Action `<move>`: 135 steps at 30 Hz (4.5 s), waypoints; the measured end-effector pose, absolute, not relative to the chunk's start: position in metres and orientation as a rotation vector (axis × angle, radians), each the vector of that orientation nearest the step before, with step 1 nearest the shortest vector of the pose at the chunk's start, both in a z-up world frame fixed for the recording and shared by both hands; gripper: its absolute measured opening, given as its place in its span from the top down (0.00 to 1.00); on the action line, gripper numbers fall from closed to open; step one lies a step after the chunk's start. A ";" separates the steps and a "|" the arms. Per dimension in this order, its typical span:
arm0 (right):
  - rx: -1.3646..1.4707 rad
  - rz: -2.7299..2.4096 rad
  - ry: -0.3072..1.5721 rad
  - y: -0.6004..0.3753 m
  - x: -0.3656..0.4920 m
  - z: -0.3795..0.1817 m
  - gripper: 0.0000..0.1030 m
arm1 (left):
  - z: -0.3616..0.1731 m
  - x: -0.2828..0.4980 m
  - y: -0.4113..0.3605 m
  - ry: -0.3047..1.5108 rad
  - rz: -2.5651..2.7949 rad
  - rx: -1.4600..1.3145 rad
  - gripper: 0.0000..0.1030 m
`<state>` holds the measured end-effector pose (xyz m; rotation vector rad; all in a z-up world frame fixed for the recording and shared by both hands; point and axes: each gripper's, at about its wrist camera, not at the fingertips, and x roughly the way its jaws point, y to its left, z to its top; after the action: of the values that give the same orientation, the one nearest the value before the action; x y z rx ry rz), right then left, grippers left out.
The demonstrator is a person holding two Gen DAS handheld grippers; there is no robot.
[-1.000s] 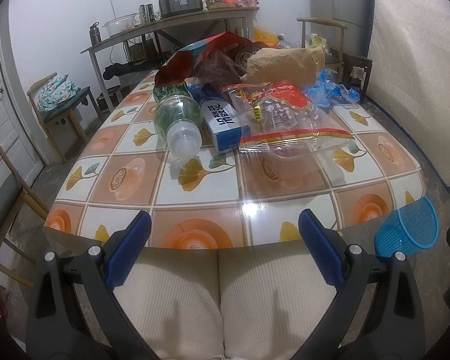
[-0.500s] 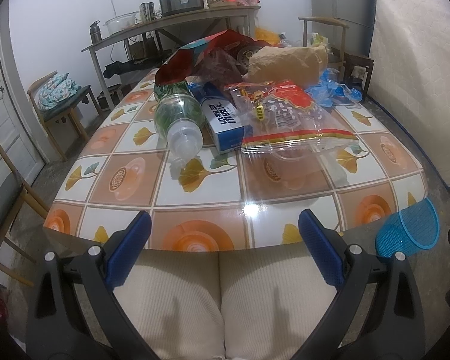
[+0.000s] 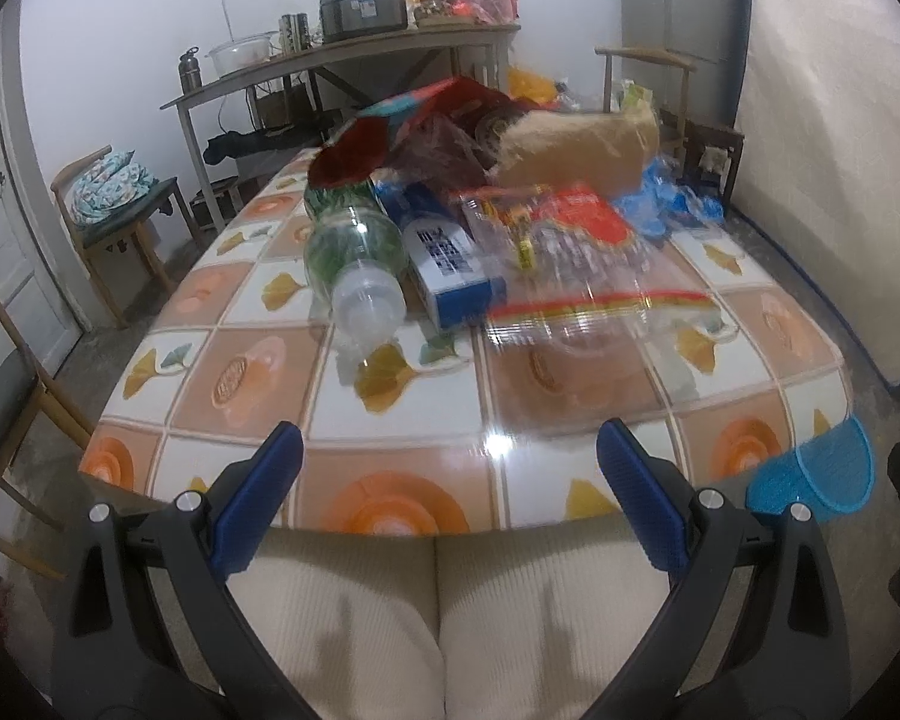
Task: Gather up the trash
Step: 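Grasp the red snack bag with the left tool while the right tool approaches the green bottle, then lift the red snack bag with the left tool while the right tool grasps the green bottle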
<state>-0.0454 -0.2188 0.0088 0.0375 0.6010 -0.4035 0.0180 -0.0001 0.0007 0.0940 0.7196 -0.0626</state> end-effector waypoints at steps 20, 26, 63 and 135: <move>0.071 -0.039 0.562 -0.158 0.079 0.051 0.06 | 0.030 0.126 0.062 0.749 -0.143 0.175 0.08; 0.118 0.013 0.578 -0.171 0.091 0.050 0.06 | 0.022 0.134 0.074 0.720 -0.162 0.144 0.08; 0.358 0.207 0.678 -0.193 0.159 0.048 0.06 | 0.056 0.180 0.026 0.391 -0.535 0.660 0.31; -0.070 0.404 1.241 0.035 0.317 0.004 0.45 | 0.021 0.161 0.255 0.555 -0.210 -0.465 0.97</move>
<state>0.3172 0.0349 0.0045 -0.0697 1.2409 0.4044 0.1613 0.2550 0.0210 -0.4653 0.5548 -0.2102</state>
